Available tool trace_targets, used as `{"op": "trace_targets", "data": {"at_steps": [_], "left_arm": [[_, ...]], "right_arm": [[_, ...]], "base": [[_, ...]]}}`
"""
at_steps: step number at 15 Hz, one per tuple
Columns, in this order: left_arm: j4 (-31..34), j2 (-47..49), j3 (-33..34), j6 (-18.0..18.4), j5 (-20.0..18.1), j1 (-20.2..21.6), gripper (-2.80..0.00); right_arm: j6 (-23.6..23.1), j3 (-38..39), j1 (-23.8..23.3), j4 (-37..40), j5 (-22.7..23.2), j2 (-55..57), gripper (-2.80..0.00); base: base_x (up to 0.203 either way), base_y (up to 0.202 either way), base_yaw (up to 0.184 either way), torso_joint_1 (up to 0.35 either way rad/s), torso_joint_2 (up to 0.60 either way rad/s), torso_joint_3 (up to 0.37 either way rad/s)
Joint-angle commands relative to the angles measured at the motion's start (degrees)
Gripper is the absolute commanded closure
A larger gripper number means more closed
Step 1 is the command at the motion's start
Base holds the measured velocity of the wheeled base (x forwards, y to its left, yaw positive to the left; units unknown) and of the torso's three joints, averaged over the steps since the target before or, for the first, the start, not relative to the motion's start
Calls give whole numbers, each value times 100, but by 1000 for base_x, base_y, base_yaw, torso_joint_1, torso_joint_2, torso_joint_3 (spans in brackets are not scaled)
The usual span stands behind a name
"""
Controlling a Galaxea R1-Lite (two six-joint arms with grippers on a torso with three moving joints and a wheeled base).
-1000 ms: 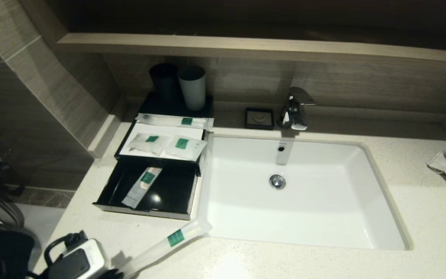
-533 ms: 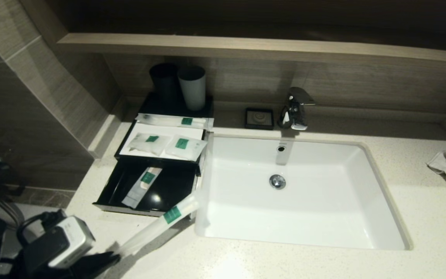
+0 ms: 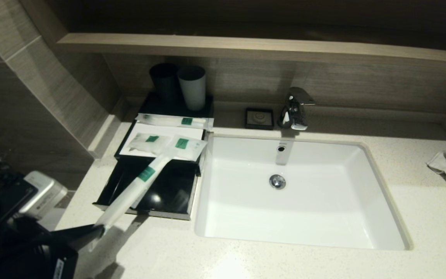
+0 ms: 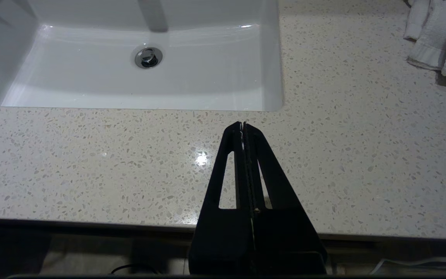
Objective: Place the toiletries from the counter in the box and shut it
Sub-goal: Place the bathroom toiletry into the drawer
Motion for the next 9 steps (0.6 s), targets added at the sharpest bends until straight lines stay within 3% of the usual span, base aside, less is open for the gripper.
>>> {"op": "trace_targets", "data": {"at_steps": [1, 5, 9], "left_arm": [[413, -7, -240, -287, 114, -2, 0], [1635, 47, -1056, -1251, 127, -2, 0], [2765, 375, -1802, -1793, 326, -10, 0]], "right_arm": [[1, 0, 0, 0, -2, 9, 0], [1, 0, 0, 0, -2, 9, 0], [1, 0, 0, 0, -2, 9, 0]], "base": [[0, 0, 0, 0, 0, 0], [0, 0, 0, 0, 0, 0], [0, 0, 0, 0, 0, 0]]}}
